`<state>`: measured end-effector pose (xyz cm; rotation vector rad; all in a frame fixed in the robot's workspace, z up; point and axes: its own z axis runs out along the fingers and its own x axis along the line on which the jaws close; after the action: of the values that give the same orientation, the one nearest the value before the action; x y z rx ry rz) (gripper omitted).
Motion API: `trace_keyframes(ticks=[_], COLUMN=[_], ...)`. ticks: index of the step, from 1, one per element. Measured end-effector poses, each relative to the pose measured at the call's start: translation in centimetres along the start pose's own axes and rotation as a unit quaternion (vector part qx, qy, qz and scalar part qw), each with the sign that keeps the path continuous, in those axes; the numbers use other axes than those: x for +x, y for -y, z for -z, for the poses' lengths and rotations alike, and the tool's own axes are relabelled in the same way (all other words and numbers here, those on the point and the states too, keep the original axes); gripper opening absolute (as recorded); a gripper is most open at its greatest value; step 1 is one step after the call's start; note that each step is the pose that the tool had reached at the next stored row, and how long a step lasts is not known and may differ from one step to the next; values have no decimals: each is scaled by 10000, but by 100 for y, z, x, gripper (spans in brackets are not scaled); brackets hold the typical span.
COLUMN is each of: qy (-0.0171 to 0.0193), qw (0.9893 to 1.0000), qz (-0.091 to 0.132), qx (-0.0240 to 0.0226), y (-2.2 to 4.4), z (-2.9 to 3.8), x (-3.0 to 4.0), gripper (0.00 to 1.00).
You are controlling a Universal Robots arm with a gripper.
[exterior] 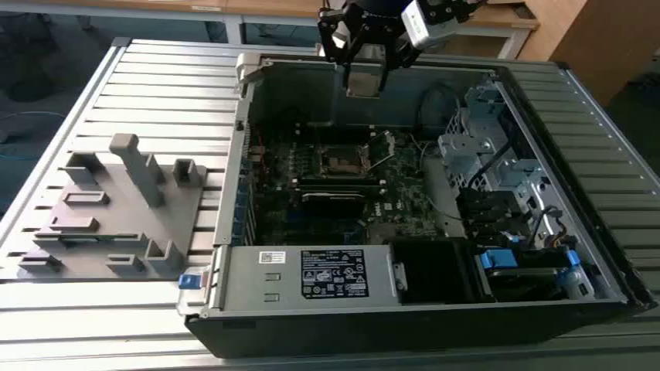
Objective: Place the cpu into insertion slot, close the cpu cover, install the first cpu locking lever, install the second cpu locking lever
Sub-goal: 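Place the cpu into insertion slot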
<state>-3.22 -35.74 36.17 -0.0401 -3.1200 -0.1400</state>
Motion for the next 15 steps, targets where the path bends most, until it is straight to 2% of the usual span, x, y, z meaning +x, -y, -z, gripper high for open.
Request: trace_keyframes(ticks=[6,15], qy=[0,0], qw=[10000,10000], qz=[0,0], qx=[0,1], y=[0,4], z=[-3,-41], x=[0,-1], gripper=[54,54])
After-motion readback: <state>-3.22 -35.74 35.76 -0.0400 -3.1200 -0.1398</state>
